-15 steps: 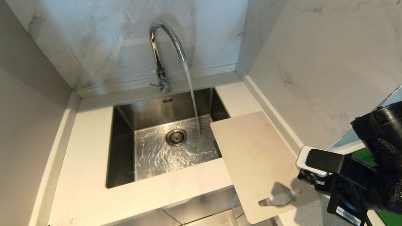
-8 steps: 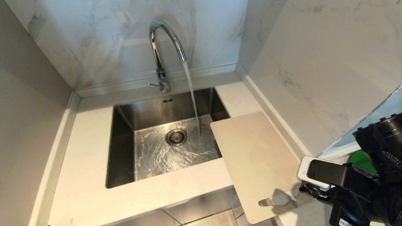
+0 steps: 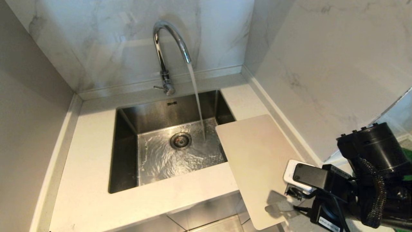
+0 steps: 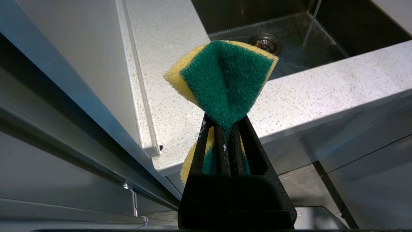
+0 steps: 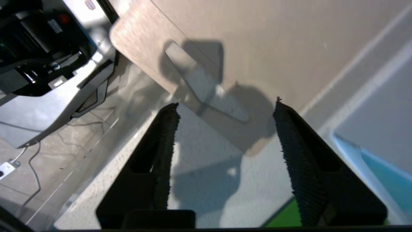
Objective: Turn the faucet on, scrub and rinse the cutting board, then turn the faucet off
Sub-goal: Pick up the cutting board
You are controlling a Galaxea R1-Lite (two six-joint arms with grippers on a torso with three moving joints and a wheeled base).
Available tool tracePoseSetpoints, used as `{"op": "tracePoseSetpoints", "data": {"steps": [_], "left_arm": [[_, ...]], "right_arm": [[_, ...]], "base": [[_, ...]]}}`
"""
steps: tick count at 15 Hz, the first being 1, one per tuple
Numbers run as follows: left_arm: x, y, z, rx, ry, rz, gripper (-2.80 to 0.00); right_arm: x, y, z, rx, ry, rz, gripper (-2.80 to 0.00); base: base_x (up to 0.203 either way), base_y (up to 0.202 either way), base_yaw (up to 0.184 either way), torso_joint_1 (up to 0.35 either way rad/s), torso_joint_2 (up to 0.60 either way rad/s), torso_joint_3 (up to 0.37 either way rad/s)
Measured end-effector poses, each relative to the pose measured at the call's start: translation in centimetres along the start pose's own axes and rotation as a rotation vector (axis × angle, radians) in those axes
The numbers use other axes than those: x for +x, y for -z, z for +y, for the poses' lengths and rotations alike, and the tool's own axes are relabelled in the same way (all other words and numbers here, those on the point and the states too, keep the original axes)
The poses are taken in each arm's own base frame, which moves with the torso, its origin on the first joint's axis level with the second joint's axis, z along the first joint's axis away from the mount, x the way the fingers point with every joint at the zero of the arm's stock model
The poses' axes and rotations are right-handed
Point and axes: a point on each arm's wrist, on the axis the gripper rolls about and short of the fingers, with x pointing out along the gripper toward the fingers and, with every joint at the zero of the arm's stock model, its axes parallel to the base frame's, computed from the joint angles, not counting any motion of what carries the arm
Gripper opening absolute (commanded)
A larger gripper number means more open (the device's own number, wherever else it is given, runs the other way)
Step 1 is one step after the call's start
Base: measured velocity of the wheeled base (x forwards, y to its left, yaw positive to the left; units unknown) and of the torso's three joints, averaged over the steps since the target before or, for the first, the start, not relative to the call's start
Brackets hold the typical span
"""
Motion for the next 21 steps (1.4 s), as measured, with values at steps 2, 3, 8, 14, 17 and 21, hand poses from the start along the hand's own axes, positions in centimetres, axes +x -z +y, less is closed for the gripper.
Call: {"op": "tracePoseSetpoints", "data": {"steps": [2,3,8,14,17,21], "left_arm": [[0.0,0.0,0.0,0.0,0.0,0.0,-2.8],[0.0,0.0,0.0,0.0,0.0,0.0,-2.8],[0.0,0.0,0.0,0.001,0.0,0.0,-2.8],[0.0,0.0,0.0,0.0,0.0,0.0,-2.8],[0.0,0.0,0.0,0.0,0.0,0.0,-2.8],[0.0,0.0,0.0,0.0,0.0,0.0,-2.8]], "right_arm": [[0.8,0.0,0.2,-0.021,-0.035,-0.003,0.0],[1.0,-0.1,0.2,-0.045,-0.052,-0.009,0.0],[1.6,0.1,0.5,-0.125,-0.123,-0.032,0.0],[2.7,1.6,0.0,-0.247,-0.187,-0.014,0.0],[3.1,2.3,-0.1,-0.279,-0.199,0.007,0.0],[3.3,2.6,0.1,-0.299,-0.196,0.034,0.0]], "base": [[0.0,0.0,0.0,0.0,0.0,0.0],[0.0,0.0,0.0,0.0,0.0,0.0],[0.0,0.0,0.0,0.0,0.0,0.0],[0.0,0.0,0.0,0.0,0.0,0.0],[0.0,0.0,0.0,0.0,0.0,0.0],[0.0,0.0,0.0,0.0,0.0,0.0]]}}
